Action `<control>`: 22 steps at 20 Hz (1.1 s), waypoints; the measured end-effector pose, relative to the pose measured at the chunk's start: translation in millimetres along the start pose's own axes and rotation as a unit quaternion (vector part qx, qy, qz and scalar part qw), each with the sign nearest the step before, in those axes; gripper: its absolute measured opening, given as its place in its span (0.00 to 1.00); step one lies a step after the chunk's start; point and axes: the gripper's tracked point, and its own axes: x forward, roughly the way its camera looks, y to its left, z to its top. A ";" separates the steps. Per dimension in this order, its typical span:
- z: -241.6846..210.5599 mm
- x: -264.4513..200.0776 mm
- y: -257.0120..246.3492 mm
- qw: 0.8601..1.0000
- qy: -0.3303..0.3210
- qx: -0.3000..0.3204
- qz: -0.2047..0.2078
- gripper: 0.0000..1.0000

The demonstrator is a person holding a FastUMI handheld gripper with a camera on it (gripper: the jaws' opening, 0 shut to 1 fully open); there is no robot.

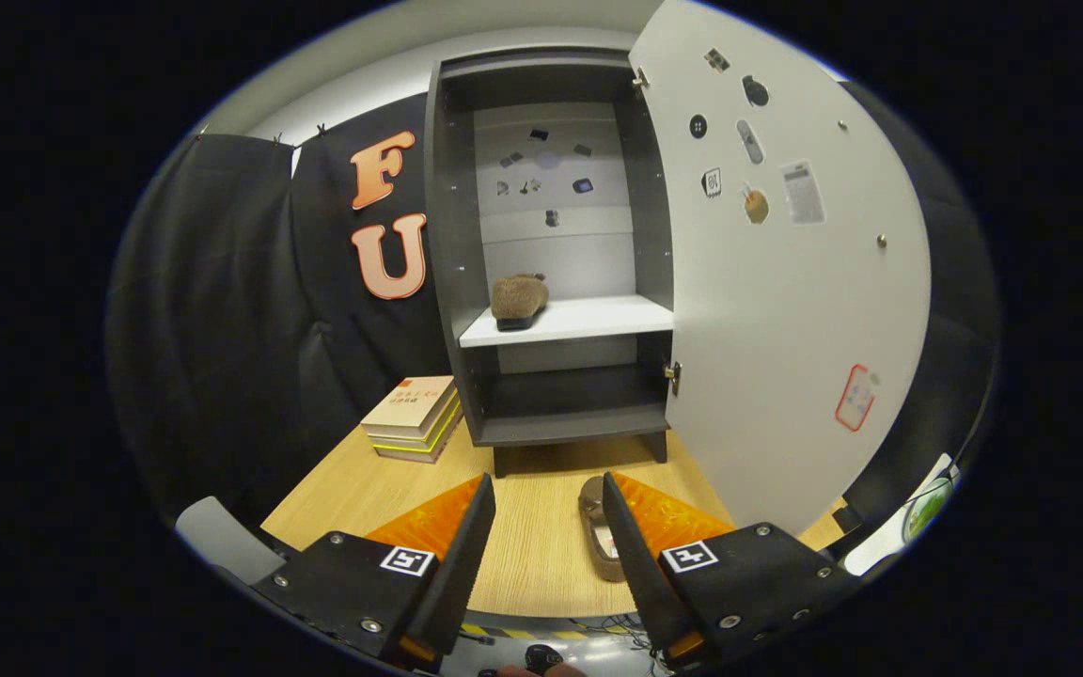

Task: Open the shoe cabinet door, grab the shoes and put them into the shoe cabinet, then close the shoe cabinet door.

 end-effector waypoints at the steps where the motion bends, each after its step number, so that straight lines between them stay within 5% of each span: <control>1: -10.6 10.2 -1.5 1.000 0.007 0.003 0.005 0.73; 22: -142.5 161.5 -47.3 0.988 0.151 -0.003 0.032 0.74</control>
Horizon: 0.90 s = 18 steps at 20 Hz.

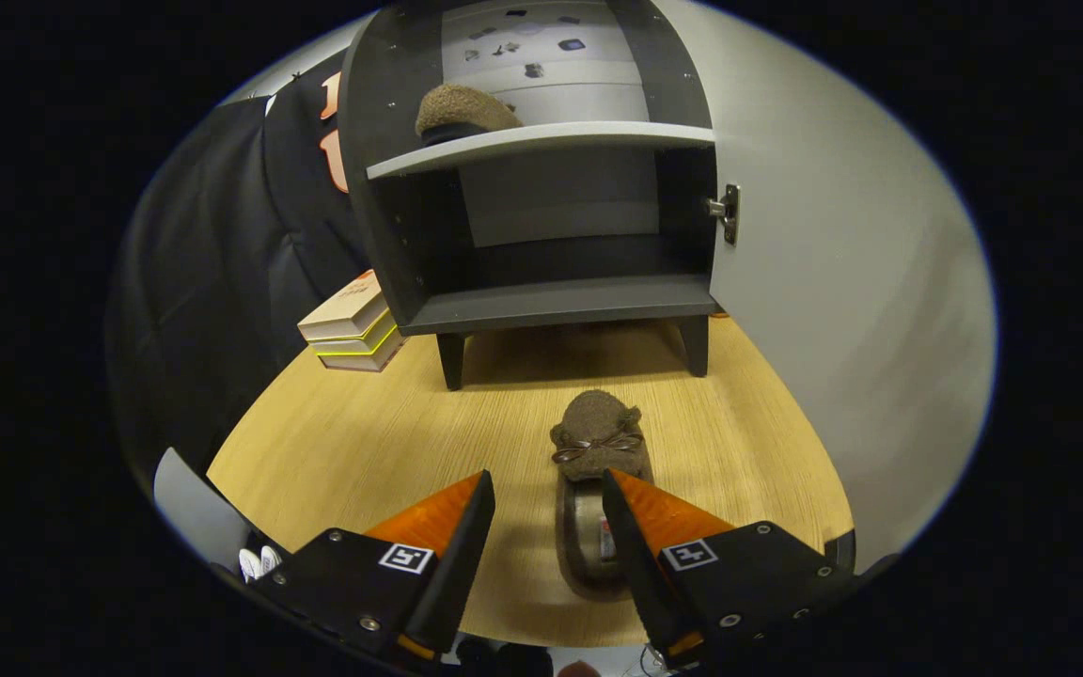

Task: Open the shoe cabinet door, grab the shoes and put them into the shoe cabinet, then close the shoe cabinet door.

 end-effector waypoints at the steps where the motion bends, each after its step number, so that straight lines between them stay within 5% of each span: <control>1: -2.6 3.9 -0.6 1.000 0.005 0.002 0.002 0.74; 15: -44.7 56.2 -1.9 0.997 0.067 -0.034 -0.002 0.73; 18: -58.7 66.1 -2.0 0.996 0.085 -0.034 -0.002 0.61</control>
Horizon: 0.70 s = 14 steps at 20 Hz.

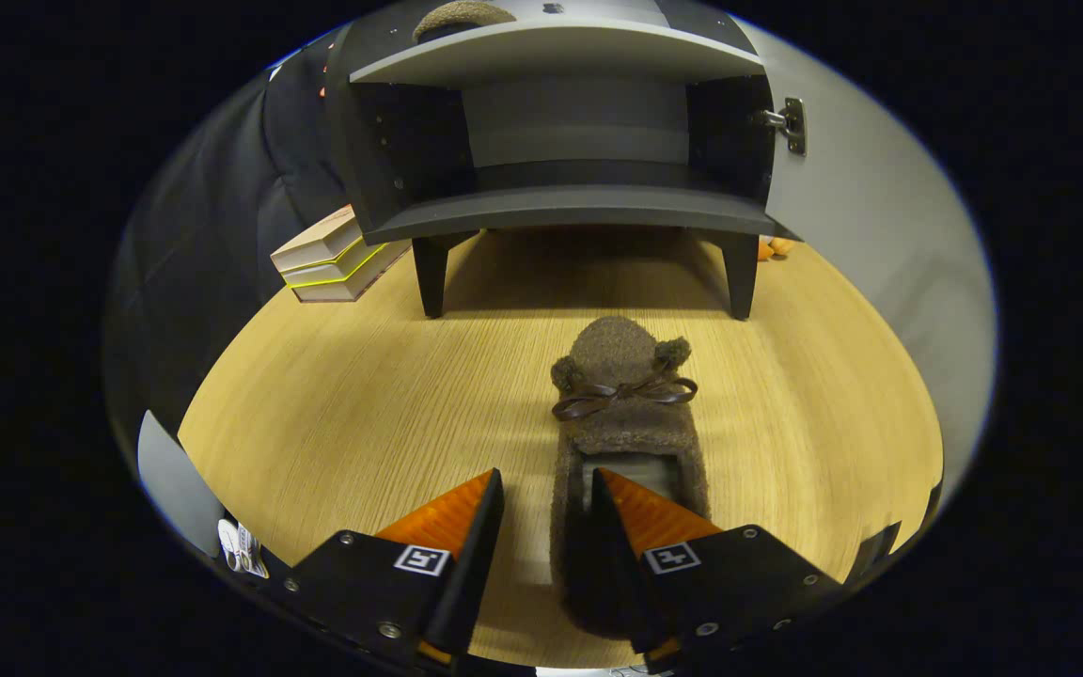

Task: Open the shoe cabinet door, grab the shoes and put them into the shoe cabinet, then close the shoe cabinet door.

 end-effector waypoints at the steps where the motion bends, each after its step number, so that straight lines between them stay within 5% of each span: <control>1: 1.6 3.0 -5.4 1.000 -0.003 -0.006 -0.011 0.56; 4: 0.9 7.7 -14.9 0.999 -0.004 -0.002 -0.038 0.18; 14: 11.6 -1.3 -10.7 1.000 -0.001 -0.009 -0.023 0.06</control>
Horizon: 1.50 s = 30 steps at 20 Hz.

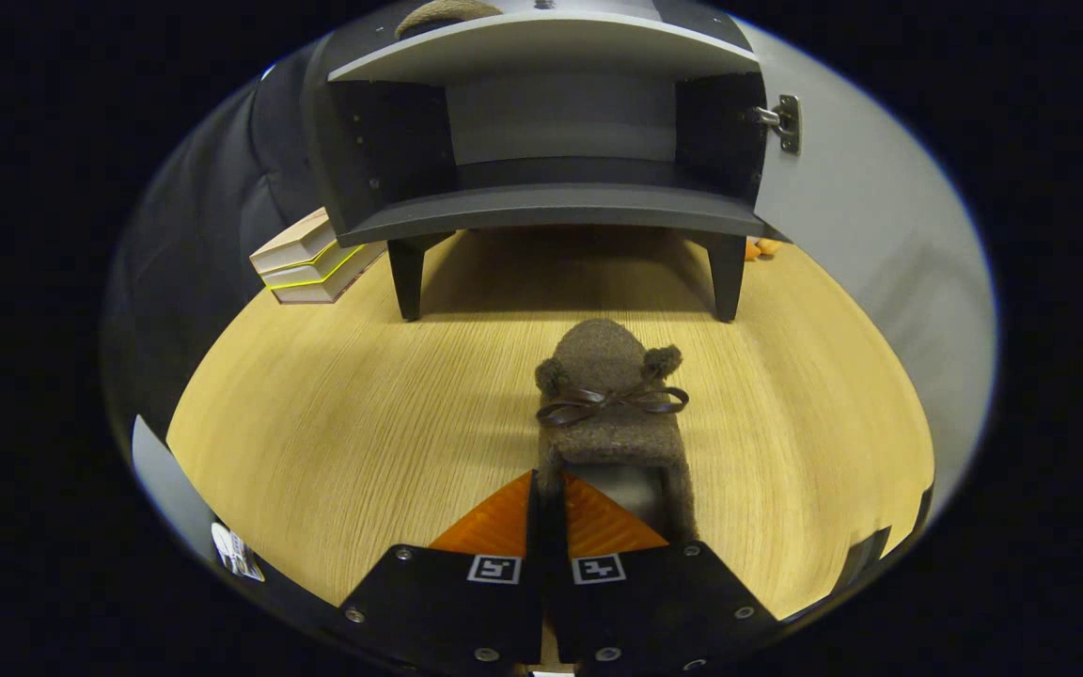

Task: Open the shoe cabinet door, grab the shoes and put them into the shoe cabinet, then close the shoe cabinet door.

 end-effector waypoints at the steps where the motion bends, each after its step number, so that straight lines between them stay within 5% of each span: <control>1: 3.7 -2.8 2.8 1.000 -0.005 -0.002 0.006 0.06; 12: 47.6 -63.5 22.2 0.999 -0.036 0.020 0.032 0.06; 30: 180.1 -227.7 74.4 0.983 -0.181 0.021 -0.030 0.05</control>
